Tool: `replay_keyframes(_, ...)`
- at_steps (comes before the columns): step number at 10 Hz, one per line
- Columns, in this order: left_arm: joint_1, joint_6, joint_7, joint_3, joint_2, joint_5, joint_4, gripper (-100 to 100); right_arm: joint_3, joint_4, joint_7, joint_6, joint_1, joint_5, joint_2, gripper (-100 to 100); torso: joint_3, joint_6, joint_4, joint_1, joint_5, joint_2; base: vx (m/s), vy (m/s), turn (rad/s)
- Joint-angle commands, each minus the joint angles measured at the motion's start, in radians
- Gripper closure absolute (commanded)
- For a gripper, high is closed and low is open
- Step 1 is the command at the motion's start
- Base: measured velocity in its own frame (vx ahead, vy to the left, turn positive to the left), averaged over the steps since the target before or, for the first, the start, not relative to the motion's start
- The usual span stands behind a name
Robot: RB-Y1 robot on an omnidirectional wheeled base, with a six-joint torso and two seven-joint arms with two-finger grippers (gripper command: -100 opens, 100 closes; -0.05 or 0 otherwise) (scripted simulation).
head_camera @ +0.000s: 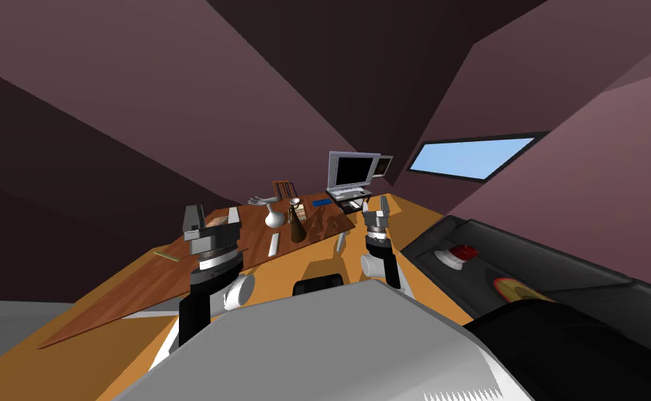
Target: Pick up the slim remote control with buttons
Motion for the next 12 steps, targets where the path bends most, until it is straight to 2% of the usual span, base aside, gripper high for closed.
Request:
replay_keyframes(1, 0.010, -0.007, 0.032, -0.024, 0.029, 0.002, 0.026, -100, 0.000, 0.000, 0.000, 0.000, 0.000, 0.000, 0.000, 0, 0.000, 0.000, 0.000, 0.000, 0.000, 0.000, -0.037, -0.030, -0.073)
replay_keyframes(4, 0.035, -0.022, 0.105, -0.080, 0.065, 0.007, 0.088, -100, 0.000, 0.000, 0.000, 0.000, 0.000, 0.000, 0.000, 0, 0.003, 0.000, 0.001, -0.005, -0.001, 0.006, -0.087, -0.073, -0.089)
replay_keyframes(7, 0.075, -0.044, 0.194, -0.160, 0.102, 0.015, 0.172, -100, 0.000, 0.000, 0.000, 0.000, 0.000, 0.000, 0.000, 0, 0.004, 0.000, 0.001, -0.006, -0.001, 0.007, -0.101, -0.088, -0.151)
replay_keyframes(8, 0.075, -0.044, 0.205, -0.162, 0.102, 0.015, 0.180, -100, 0.000, 0.000, 0.000, 0.000, 0.000, 0.000, 0.000, 0, 0.004, 0.000, 0.002, -0.006, -0.001, 0.008, -0.075, -0.057, -0.029)
replay_keyframes(9, 0.092, -0.052, 0.238, -0.195, 0.117, 0.018, 0.217, -100, 0.000, 0.000, 0.000, 0.000, 0.000, 0.000, 0.000, 0, 0.004, 0.000, 0.002, -0.004, -0.001, 0.006, -0.048, -0.061, -0.112)
replay_keyframes(10, 0.092, -0.052, 0.243, -0.195, 0.117, 0.018, 0.217, -100, 0.000, 0.000, 0.000, 0.000, 0.000, 0.000, 0.000, 0, 0.003, 0.000, 0.001, -0.004, -0.001, 0.005, -0.041, -0.053, -0.062)
replay_keyframes(12, 0.128, -0.067, 0.307, -0.262, 0.151, 0.026, 0.293, -100, 0.000, 0.000, 0.000, 0.000, 0.000, 0.000, 0.000, 0, 0.002, 0.000, 0.001, -0.003, -0.001, 0.004, -0.060, -0.075, -0.186)
